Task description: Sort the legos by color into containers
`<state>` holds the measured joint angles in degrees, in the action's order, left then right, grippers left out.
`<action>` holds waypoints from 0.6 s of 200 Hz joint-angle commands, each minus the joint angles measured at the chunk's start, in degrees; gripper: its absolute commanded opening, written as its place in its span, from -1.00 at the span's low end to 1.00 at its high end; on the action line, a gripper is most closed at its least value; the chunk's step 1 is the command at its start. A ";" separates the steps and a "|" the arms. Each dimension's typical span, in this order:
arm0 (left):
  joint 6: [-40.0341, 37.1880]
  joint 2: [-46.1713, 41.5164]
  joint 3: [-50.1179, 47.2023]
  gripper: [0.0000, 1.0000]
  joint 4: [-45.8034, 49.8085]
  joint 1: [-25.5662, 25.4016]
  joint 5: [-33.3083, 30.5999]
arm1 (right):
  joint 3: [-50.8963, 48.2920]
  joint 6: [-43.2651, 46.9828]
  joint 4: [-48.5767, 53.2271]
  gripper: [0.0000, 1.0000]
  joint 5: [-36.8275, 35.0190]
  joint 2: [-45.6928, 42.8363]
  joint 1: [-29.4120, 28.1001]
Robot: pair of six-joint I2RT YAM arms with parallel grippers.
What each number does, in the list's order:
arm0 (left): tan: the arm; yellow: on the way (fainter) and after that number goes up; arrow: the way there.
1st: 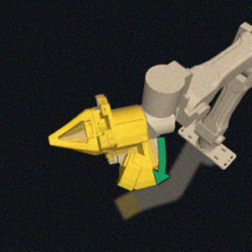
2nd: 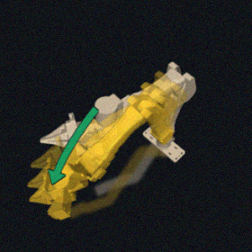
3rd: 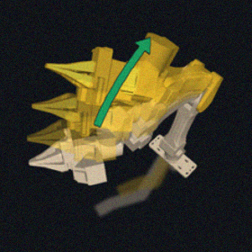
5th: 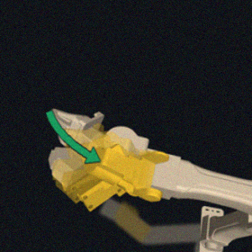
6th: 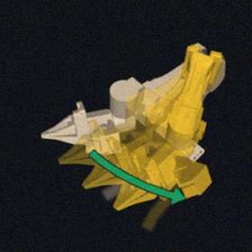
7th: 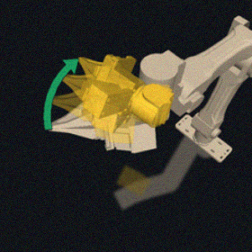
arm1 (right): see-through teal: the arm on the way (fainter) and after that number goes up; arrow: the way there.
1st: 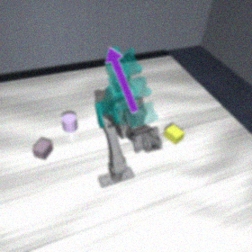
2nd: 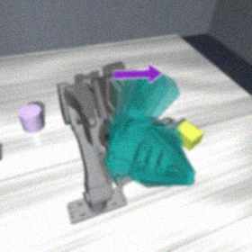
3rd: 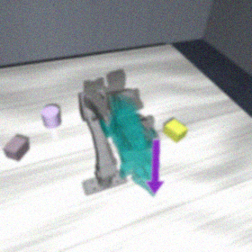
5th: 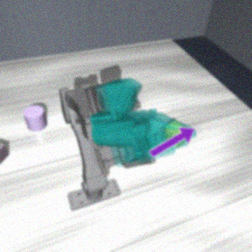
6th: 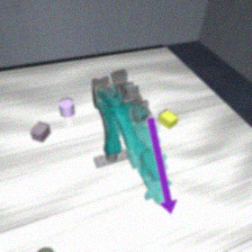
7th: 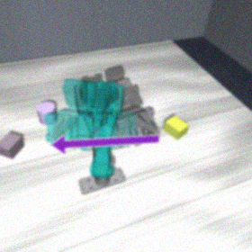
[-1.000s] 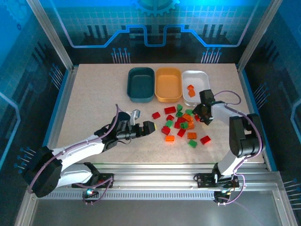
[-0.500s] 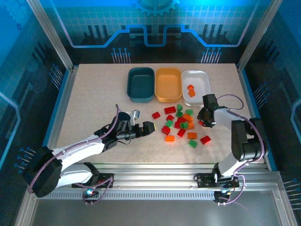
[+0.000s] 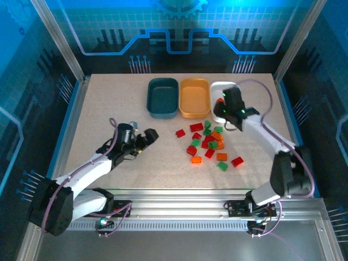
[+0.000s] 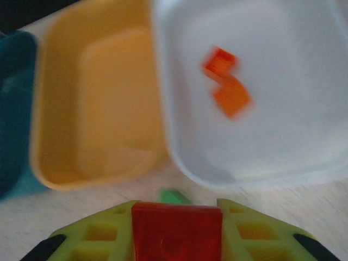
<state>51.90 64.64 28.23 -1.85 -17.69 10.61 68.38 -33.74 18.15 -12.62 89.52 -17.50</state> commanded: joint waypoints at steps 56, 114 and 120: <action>5.95 0.97 -2.24 0.98 -8.05 6.97 14.35 | 37.88 9.40 14.09 -0.38 -0.11 33.35 -6.57; 5.19 -2.56 -1.91 0.98 -6.77 6.64 15.41 | 44.19 10.54 18.32 0.29 -1.68 33.29 -7.90; 5.10 -2.58 -1.78 0.98 -6.77 6.40 15.45 | 42.77 10.16 17.86 0.29 -1.91 31.57 -7.90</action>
<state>57.08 63.24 25.30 -8.91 -11.09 23.70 111.77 -24.23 33.78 -12.93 126.15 -24.23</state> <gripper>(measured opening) 0.990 0.639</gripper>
